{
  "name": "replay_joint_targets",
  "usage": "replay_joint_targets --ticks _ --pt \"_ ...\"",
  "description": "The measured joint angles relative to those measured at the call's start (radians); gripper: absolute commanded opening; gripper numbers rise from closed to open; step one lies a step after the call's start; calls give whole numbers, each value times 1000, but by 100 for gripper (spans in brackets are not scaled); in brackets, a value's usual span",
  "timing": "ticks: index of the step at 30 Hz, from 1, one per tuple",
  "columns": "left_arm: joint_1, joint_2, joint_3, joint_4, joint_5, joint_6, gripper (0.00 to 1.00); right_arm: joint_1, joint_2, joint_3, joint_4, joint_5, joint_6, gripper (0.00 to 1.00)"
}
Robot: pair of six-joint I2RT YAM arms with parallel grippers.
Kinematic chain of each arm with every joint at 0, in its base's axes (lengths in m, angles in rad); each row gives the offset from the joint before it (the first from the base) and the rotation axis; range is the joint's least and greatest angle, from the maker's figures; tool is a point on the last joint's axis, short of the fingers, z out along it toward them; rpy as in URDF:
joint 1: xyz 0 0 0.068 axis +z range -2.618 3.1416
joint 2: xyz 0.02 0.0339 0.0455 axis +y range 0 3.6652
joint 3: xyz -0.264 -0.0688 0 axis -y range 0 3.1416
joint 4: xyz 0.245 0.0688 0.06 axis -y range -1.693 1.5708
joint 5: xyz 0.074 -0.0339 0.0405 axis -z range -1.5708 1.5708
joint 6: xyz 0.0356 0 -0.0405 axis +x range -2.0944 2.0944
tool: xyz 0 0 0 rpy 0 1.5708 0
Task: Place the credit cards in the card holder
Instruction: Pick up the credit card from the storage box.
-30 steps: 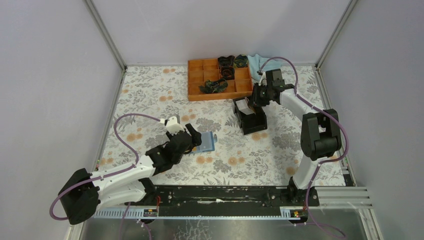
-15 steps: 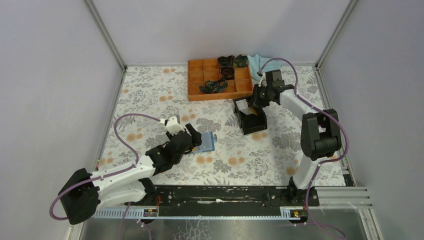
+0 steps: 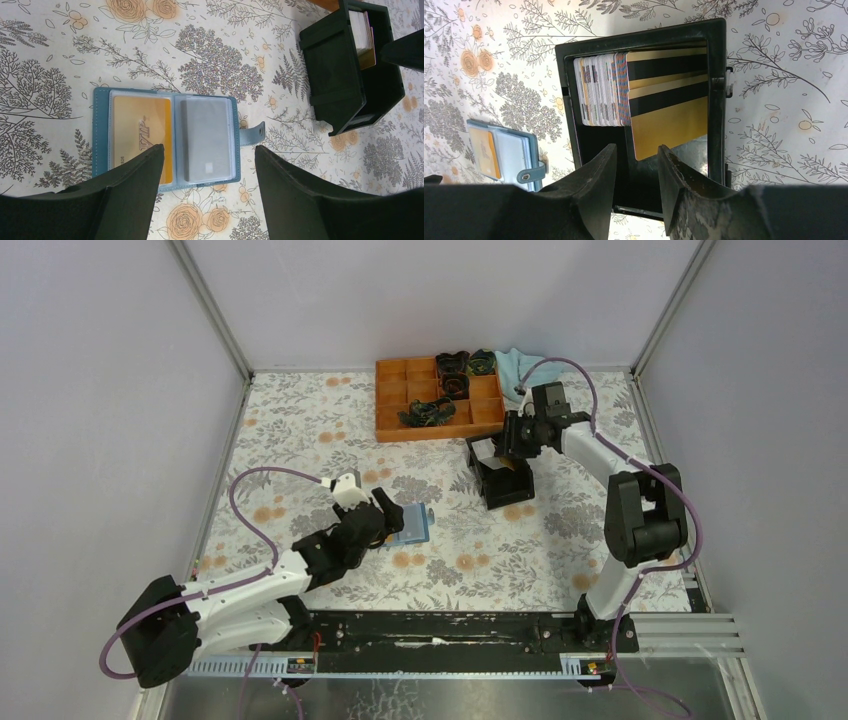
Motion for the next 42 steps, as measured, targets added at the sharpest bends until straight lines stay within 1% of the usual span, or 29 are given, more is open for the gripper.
replay_joint_targets --ticks 9,15,21,28,35,42 --pt "0 0 0 1 0 -6 75 30 7 0 -8 40 -22 42" --pt "0 0 0 1 0 -10 75 42 29 0 -8 76 -33 40" --pt "0 0 0 1 0 -14 75 43 39 0 -9 112 -41 35" --pt "0 0 0 1 0 -16 75 60 40 3 -8 143 -53 27" --pt "0 0 0 1 0 -18 75 97 40 14 -14 235 -84 23" --pt "0 0 0 1 0 -18 75 105 38 25 -32 279 -95 21"
